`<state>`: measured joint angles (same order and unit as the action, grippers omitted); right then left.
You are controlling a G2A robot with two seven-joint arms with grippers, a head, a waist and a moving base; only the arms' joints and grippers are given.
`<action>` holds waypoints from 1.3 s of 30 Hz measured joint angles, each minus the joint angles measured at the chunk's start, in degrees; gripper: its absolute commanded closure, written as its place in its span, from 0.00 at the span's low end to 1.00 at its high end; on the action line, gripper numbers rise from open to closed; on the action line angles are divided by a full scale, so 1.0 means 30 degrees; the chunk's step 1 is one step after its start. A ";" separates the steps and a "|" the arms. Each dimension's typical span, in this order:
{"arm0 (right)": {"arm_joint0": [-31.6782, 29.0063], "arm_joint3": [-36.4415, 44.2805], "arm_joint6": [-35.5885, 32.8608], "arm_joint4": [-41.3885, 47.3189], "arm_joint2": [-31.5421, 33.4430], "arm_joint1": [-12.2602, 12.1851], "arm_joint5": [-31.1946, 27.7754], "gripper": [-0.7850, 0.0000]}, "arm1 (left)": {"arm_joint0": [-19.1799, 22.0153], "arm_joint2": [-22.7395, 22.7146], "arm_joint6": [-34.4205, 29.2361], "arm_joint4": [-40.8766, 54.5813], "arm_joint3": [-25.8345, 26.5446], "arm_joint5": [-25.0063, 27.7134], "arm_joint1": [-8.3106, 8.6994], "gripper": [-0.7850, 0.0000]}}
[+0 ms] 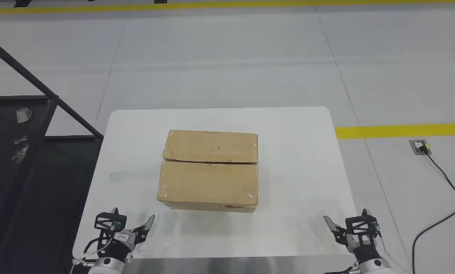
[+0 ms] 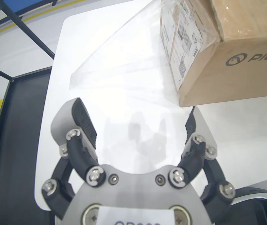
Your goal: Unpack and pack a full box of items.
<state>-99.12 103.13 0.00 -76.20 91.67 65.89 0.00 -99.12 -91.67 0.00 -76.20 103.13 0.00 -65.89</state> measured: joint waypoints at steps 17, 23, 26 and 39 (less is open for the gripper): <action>0.0208 0.0026 -0.0083 -0.0024 -0.0208 0.0015 -0.0409 0.00 | -0.0155 -0.0214 0.1148 0.0720 -0.0185 0.1575 0.0032 0.00; 0.0829 0.1357 -0.0739 0.0280 -0.0851 0.0086 -0.1370 0.00 | -0.0312 -0.1627 0.2808 0.3626 -0.0354 0.3475 0.0038 0.00; 0.1254 0.2315 -0.1582 0.1400 -0.1201 0.0131 -0.2216 0.00 | -0.0291 -0.2494 0.3344 0.5375 -0.0346 0.4662 0.0063 0.00; 0.2784 0.3661 -0.3607 0.0785 -0.2353 0.0201 -0.2422 0.00 | -0.0171 -0.4187 0.2754 0.7296 -0.0353 0.5079 0.0137 0.00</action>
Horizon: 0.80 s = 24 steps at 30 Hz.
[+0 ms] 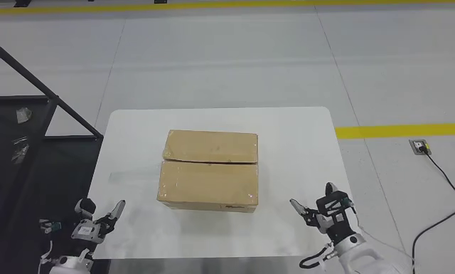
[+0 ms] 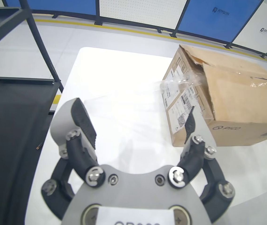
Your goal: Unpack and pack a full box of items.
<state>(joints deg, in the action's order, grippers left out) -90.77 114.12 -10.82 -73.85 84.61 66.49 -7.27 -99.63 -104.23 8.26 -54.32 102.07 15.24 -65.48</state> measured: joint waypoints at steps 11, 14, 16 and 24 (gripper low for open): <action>0.2706 -0.1304 -0.1871 0.9032 -0.0282 0.0052 -0.5279 0.00 | 0.2031 0.0482 -0.2169 0.3002 -0.0027 0.1521 0.0008 0.00; 0.4497 -0.2476 -0.4360 1.2910 -0.0355 0.0026 -0.5810 0.00 | 0.2778 0.0386 -0.3147 0.4253 -0.0340 0.2698 0.0082 0.00; 0.5813 -0.3639 -0.6131 1.5607 -0.0490 0.0013 -0.5858 0.00 | 0.3160 0.0346 -0.3801 0.5149 -0.0681 0.3524 0.0130 0.00; 1.0452 -0.8765 -1.1818 2.2606 -0.2004 0.0054 -0.6505 0.00 | 0.3891 0.0079 -0.5749 0.7538 -0.1508 0.4697 0.0270 0.00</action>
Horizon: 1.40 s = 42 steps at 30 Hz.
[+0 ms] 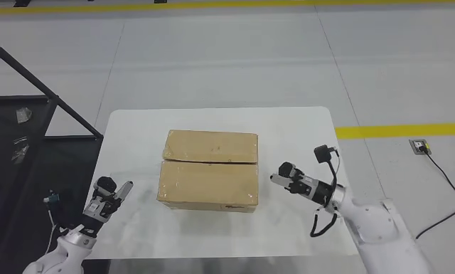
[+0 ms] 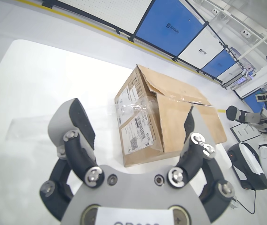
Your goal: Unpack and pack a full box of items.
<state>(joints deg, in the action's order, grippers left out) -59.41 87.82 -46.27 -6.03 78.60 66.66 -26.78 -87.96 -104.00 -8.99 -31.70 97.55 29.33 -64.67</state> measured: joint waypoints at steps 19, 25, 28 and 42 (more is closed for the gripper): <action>0.4537 -0.5269 -0.2823 0.5111 -0.3839 0.0736 -0.1097 0.00 | 0.0418 0.0758 0.0029 -0.0802 -0.0232 -0.0799 -0.0004 0.00; 0.4043 -0.4417 -0.6579 0.8876 -0.3190 0.0437 -0.2326 0.00 | 0.0486 0.0882 0.0106 -0.0702 -0.0221 -0.1094 -0.0017 0.00; 0.3538 -0.2896 -0.8613 0.9443 -0.3081 0.0111 -0.2004 0.00 | 0.0629 0.0944 -0.0066 -0.0572 -0.0166 -0.1333 -0.0017 0.00; 0.2142 -0.0492 -0.8306 0.3263 -0.5405 -0.1210 -0.1591 0.00 | 0.0631 0.0776 -0.3078 -0.4507 -0.0882 0.6921 0.0693 0.00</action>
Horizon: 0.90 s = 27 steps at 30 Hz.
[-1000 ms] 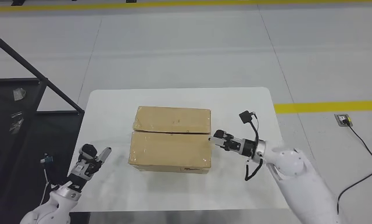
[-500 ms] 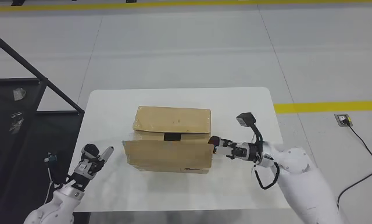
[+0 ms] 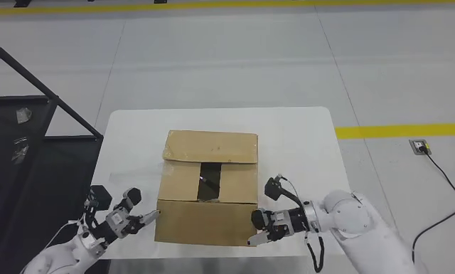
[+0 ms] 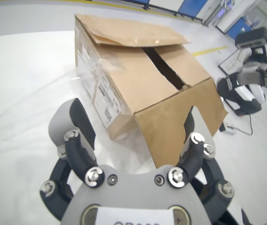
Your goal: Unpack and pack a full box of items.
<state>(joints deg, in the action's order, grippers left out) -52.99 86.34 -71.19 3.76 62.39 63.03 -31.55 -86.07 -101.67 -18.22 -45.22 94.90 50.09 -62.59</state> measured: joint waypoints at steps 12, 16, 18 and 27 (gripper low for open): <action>0.0822 0.0325 0.4269 0.7226 0.1255 0.0258 0.3044 0.00 | 0.0237 0.1270 0.2247 -0.6326 -0.0525 0.0075 0.0123 0.00; 0.0815 0.0326 0.4250 0.7102 0.1239 0.0256 0.2684 0.00 | 0.0241 0.1268 0.2244 -0.6313 -0.0522 0.0070 0.0126 0.00; 0.0814 0.0326 0.4250 0.7106 0.1239 0.0256 0.2690 0.00 | 0.0240 0.1267 0.2241 -0.6310 -0.0521 0.0072 0.0126 0.00; 0.2172 -0.2591 0.2502 1.0341 -0.0271 0.0701 0.6367 0.00 | 0.0240 0.1266 0.2240 -0.6310 -0.0521 0.0073 0.0125 0.00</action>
<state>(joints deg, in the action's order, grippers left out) -46.47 78.57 -63.69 34.78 61.57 65.13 -12.45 -85.35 -97.87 -11.50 -64.15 93.34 50.31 -62.21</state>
